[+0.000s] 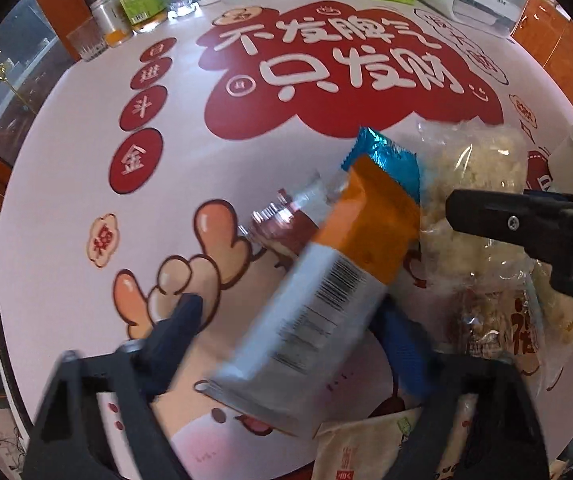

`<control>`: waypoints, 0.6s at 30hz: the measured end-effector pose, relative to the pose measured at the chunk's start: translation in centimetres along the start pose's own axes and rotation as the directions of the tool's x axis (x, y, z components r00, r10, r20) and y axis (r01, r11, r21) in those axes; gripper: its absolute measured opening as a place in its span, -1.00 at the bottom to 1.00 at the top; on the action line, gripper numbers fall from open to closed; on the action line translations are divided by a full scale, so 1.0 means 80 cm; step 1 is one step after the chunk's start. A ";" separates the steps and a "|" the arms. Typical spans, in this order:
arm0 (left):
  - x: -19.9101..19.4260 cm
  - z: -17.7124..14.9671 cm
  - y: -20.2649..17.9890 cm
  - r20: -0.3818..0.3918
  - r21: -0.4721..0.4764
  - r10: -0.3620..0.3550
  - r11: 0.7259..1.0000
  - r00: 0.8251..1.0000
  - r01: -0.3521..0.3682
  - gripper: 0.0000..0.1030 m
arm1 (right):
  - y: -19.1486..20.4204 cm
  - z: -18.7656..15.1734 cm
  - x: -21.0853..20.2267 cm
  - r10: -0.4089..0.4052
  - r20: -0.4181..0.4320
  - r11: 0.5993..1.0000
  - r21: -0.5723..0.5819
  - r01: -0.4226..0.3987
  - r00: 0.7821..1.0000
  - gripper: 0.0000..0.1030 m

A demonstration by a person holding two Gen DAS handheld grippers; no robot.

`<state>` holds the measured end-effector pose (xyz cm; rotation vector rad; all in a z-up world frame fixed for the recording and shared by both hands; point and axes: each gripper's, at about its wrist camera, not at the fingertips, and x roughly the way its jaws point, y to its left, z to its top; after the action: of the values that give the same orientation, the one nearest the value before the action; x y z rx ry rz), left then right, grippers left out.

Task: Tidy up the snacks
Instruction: 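Grasp the orange-white bar with the left tool while the right tool grasps the clear cracker bag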

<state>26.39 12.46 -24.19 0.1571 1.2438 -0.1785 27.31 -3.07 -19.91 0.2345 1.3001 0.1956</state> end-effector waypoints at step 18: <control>-0.092 -0.014 -0.001 0.135 -0.049 0.014 0.999 0.991 -0.008 -0.28 | 0.008 -0.024 -0.054 0.021 0.131 0.999 -0.042 -0.016 0.991 -0.37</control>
<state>23.05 13.01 -17.58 0.1078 1.1112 -0.1467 24.35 -3.51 -16.23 0.2208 1.1620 0.2188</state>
